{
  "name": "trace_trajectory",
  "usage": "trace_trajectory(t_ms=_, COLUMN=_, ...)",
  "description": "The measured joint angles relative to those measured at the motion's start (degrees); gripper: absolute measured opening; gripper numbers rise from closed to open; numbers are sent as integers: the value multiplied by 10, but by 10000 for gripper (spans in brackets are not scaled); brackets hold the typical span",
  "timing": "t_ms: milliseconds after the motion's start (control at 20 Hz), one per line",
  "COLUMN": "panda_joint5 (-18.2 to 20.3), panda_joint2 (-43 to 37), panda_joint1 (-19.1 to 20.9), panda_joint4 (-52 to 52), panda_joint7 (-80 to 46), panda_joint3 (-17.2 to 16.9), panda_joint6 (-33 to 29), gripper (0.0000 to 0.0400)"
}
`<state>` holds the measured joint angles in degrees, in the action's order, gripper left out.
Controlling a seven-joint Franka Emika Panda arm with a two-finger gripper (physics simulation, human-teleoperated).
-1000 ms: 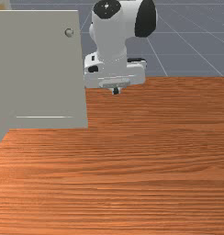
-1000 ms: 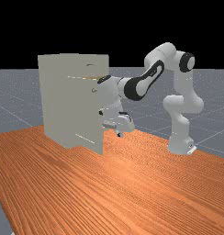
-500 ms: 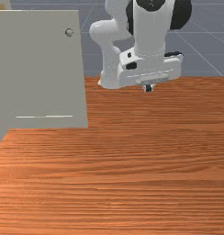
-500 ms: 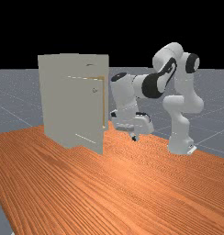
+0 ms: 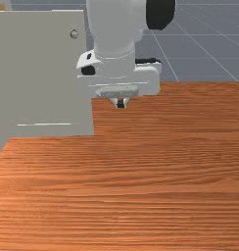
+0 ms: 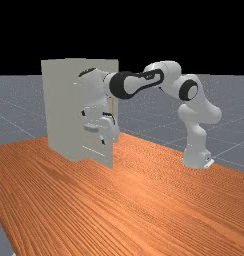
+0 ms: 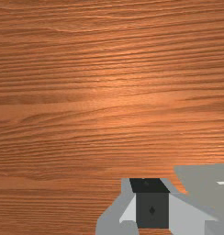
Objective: Close the cabinet door
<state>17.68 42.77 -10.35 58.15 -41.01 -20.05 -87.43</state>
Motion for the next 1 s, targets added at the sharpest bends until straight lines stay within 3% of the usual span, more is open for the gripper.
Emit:
trace_trajectory(t_ms=150, panda_joint5=2, panda_joint2=2, panda_joint1=3, panda_joint4=-22, panda_joint7=-3, panda_joint3=-3, panda_joint6=-26, gripper=0)
trace_trajectory(t_ms=250, panda_joint5=1, panda_joint2=72, panda_joint1=34, panda_joint4=-167, panda_joint7=-21, panda_joint3=4, panda_joint6=52, gripper=0)
trace_trajectory(t_ms=300, panda_joint5=-7, panda_joint2=80, panda_joint1=39, panda_joint4=-175, panda_joint7=-21, panda_joint3=-2, panda_joint6=60, gripper=0)
trace_trajectory(t_ms=400, panda_joint5=-24, panda_joint2=34, panda_joint1=33, panda_joint4=-60, panda_joint7=-12, panda_joint3=-26, panda_joint6=-9, gripper=0)
trace_trajectory(t_ms=500, panda_joint5=-46, panda_joint2=-56, panda_joint1=11, panda_joint4=115, panda_joint7=6, panda_joint3=-52, panda_joint6=-108, gripper=0)
trace_trajectory(t_ms=650, panda_joint5=-84, panda_joint2=-185, panda_joint1=1, panda_joint4=313, panda_joint7=35, panda_joint3=-97, panda_joint6=-198, gripper=0)
trace_trajectory(t_ms=850, panda_joint5=-134, panda_joint2=-351, panda_joint1=0, panda_joint4=517, panda_joint7=51, panda_joint3=-155, panda_joint6=-253, gripper=0)
trace_trajectory(t_ms=1000, panda_joint5=-151, panda_joint2=-402, panda_joint1=-8, panda_joint4=594, panda_joint7=70, panda_joint3=-204, panda_joint6=-285, gripper=0)
